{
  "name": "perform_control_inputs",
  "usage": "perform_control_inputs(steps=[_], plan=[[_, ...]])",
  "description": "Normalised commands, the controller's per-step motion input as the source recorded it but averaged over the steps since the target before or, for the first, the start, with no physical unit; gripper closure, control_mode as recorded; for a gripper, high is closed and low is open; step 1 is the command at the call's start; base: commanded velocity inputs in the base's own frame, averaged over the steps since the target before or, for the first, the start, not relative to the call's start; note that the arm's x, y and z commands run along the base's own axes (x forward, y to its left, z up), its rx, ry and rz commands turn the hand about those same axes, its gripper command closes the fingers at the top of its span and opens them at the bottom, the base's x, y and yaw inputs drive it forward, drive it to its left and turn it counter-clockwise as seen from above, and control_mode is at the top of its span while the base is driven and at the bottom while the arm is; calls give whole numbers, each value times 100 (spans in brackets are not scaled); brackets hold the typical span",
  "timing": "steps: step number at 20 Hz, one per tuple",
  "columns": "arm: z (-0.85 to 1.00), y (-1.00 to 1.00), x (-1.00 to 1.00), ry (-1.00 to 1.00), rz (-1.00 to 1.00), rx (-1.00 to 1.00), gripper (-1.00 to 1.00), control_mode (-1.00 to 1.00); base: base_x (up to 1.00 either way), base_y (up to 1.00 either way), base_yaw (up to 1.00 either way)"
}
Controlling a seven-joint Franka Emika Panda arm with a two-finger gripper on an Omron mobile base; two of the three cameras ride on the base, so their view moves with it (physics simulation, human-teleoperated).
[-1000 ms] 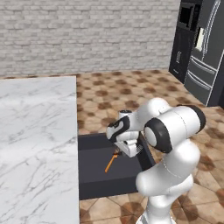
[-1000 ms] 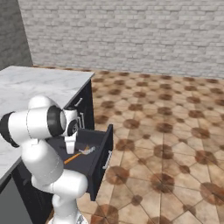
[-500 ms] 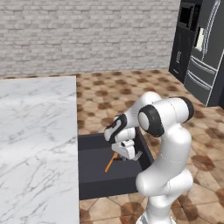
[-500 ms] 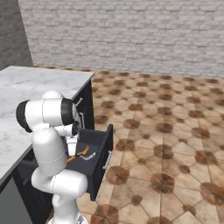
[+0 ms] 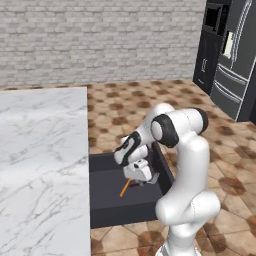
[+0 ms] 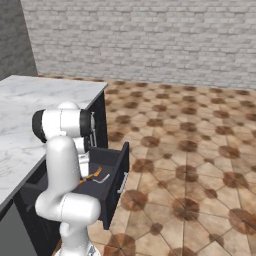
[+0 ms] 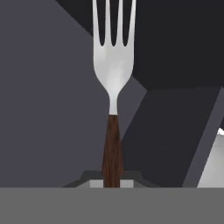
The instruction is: Organize the utensils by type. Pick up the wooden spoons from the counter and place them in the open cabinet. Then pick up the metallic utensils from the counter and place them in the open drawer.
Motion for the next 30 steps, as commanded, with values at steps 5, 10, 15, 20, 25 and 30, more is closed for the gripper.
perform_control_inputs(steps=[5,10,15,20,25,30], plan=[[-25,2,8,8,7,-1,100,-100,0,0,0],[-18,3,23,1,0,2,100,-100,0,0,0],[-19,0,27,0,0,2,100,-100,0,0,0],[-27,0,22,-1,0,2,100,-100,0,0,0],[-38,0,5,-7,0,0,100,-100,0,0,0],[-35,0,3,-15,0,0,100,-100,0,0,0]])
